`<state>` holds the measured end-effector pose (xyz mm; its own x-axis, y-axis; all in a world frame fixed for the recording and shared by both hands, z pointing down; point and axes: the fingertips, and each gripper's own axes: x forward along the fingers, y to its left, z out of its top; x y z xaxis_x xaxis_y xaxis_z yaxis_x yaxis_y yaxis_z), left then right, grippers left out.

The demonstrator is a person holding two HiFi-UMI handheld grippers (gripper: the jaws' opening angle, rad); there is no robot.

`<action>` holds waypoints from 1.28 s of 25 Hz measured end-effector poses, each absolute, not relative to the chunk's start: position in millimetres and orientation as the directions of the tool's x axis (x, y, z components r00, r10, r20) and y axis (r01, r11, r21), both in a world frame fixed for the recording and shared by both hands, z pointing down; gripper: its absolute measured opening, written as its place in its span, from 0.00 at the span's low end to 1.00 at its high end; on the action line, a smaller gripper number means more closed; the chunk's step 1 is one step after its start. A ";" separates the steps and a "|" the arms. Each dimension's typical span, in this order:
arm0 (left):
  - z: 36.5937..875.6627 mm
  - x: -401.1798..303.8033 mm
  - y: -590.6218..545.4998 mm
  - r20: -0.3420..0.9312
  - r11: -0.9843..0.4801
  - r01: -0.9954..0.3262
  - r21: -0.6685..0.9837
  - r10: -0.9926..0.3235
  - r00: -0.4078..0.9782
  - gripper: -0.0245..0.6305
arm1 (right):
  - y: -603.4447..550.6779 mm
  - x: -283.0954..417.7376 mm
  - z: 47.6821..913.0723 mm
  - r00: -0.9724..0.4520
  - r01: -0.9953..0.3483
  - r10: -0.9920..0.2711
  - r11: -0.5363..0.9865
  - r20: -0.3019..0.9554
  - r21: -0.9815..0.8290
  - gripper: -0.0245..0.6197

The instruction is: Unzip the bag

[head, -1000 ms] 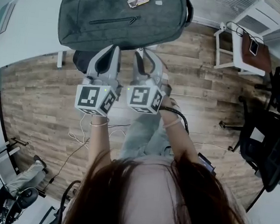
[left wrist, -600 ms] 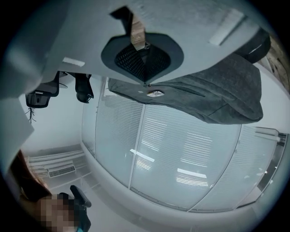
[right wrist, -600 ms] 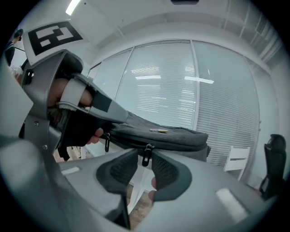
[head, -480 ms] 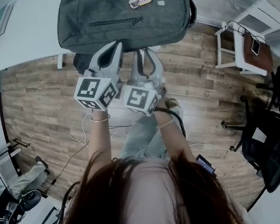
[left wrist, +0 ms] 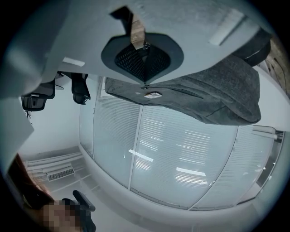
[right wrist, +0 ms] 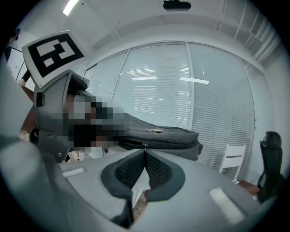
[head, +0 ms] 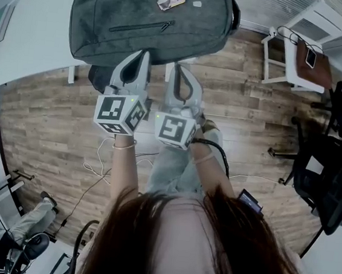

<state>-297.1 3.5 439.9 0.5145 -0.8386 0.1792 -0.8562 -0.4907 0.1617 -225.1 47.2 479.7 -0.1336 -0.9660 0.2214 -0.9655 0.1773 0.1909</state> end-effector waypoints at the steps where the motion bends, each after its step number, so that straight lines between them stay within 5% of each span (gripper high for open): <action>1: 439.9 -297.2 3.5 0.177 -0.486 -0.858 0.164 -0.842 0.510 0.05 | 48.0 -224.6 479.5 -0.139 -0.966 -0.964 0.182 0.225 0.184 0.05; 32: 454.6 -299.2 -2.7 0.275 -0.315 -0.935 0.165 -0.895 0.351 0.05 | 39.3 -193.9 483.8 -0.283 -0.897 -0.906 0.366 0.314 0.247 0.05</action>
